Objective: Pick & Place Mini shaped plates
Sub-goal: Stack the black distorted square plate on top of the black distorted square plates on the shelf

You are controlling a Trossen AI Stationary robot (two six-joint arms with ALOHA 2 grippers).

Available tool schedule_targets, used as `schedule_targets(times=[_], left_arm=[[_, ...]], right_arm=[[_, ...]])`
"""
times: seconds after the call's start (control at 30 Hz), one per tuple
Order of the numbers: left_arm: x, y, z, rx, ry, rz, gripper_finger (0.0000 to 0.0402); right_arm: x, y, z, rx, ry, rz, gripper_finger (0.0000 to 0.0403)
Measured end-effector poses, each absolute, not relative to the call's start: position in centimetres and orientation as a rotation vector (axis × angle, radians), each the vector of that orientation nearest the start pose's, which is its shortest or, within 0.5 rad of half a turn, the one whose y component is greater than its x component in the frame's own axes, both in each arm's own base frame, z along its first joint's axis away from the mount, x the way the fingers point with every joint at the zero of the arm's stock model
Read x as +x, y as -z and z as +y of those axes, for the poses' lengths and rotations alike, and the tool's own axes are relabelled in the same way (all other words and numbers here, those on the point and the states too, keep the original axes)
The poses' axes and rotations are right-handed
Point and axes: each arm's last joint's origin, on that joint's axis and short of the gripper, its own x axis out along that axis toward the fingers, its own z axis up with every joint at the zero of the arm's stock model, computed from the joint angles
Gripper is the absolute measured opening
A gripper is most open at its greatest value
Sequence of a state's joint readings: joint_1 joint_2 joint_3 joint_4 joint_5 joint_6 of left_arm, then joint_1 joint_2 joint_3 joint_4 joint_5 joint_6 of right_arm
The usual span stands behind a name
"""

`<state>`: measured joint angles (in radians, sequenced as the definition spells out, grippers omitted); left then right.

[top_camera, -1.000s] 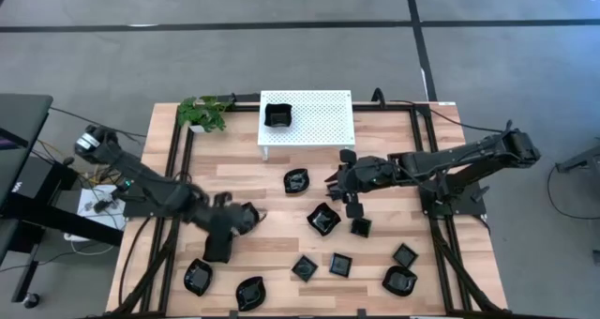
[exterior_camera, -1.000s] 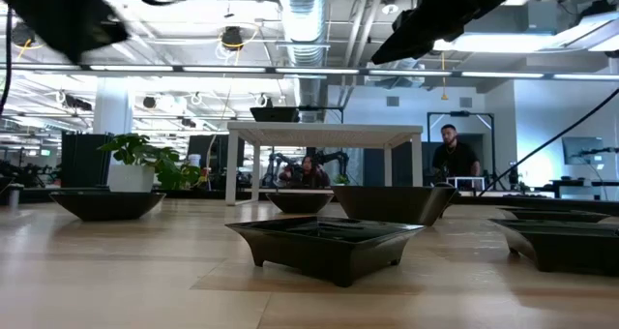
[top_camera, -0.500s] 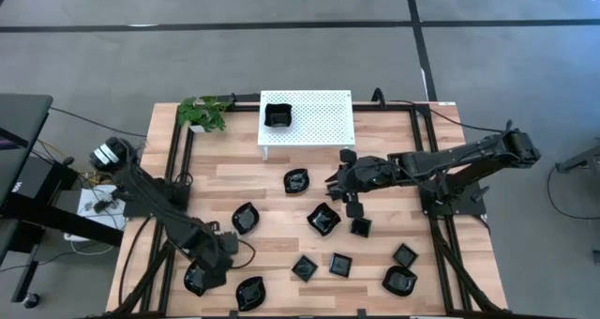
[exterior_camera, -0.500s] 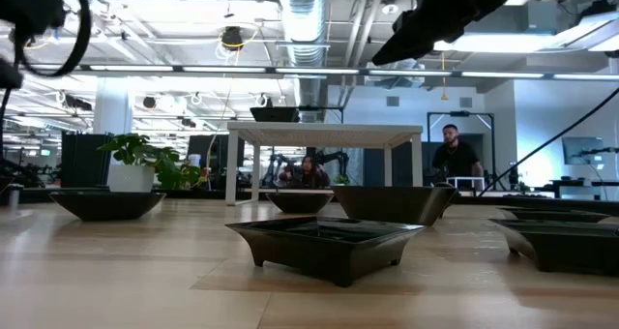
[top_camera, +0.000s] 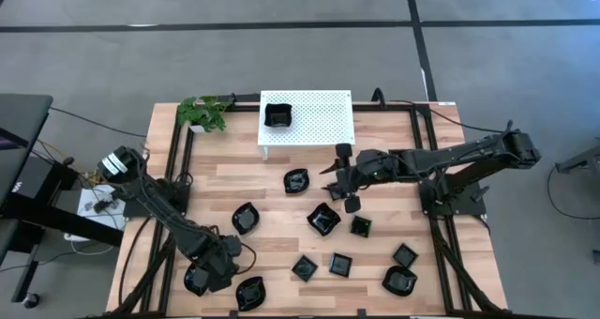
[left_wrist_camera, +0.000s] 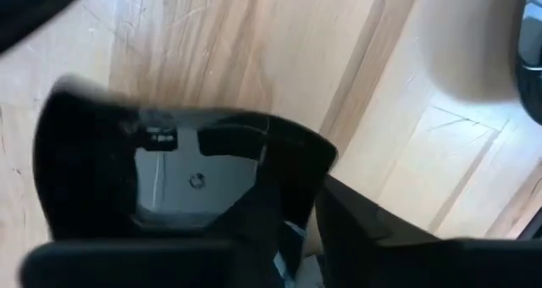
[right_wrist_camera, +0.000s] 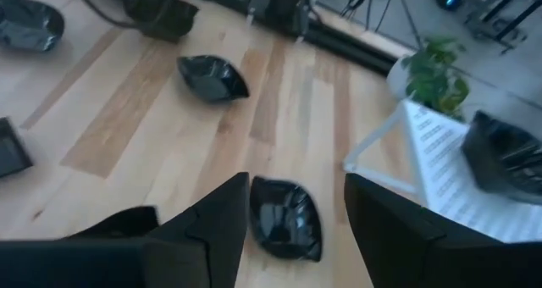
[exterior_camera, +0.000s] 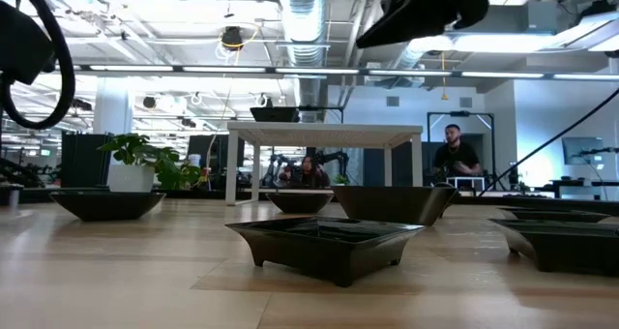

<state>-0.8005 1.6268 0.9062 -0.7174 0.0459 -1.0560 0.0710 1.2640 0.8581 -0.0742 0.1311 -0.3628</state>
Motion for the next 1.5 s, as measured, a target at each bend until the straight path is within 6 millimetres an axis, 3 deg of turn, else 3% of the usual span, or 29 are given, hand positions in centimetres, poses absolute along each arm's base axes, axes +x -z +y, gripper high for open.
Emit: schedule_targets(times=[0.13, 0.33, 0.53, 0.77, 0.93, 1.17, 1.3, 1.5], left_arm=[[18.8, -15.6, -19.6, -0.305, -0.091, 1.513, 0.0013], [19.2, -17.0, -19.1, -0.327, -0.085, 1.445, 0.0005], [19.5, -19.8, -17.2, -0.265, -0.104, 1.350, 0.0004], [20.2, -24.1, -15.0, -0.042, -0.107, 1.268, 0.0003], [21.9, -26.9, -12.9, 0.250, -0.093, 1.200, 0.0004], [25.5, -30.4, -6.5, 0.603, -0.247, 1.116, 0.0006], [27.2, -31.9, -1.8, 0.651, -0.327, 1.100, 0.0007], [29.0, -32.7, 5.0, 0.739, -0.365, 1.053, 0.0007]], right_arm=[[27.6, -27.1, 1.0, -0.410, -0.006, 0.462, 0.0195], [27.6, -27.2, 0.1, -0.403, 0.026, 0.461, 0.0197], [27.7, -27.4, -0.4, -0.397, 0.047, 0.437, 0.0198], [27.7, -27.4, -0.4, -0.394, 0.050, 0.438, 0.0196], [27.7, -27.4, -0.4, -0.361, 0.056, 0.435, 0.0197], [27.7, -27.4, -0.4, -0.280, 0.073, 0.437, 0.0192], [27.7, -27.3, -0.4, -0.244, 0.080, 0.444, 0.0186], [27.6, -27.1, -0.4, -0.164, 0.096, 0.463, 0.0179]])
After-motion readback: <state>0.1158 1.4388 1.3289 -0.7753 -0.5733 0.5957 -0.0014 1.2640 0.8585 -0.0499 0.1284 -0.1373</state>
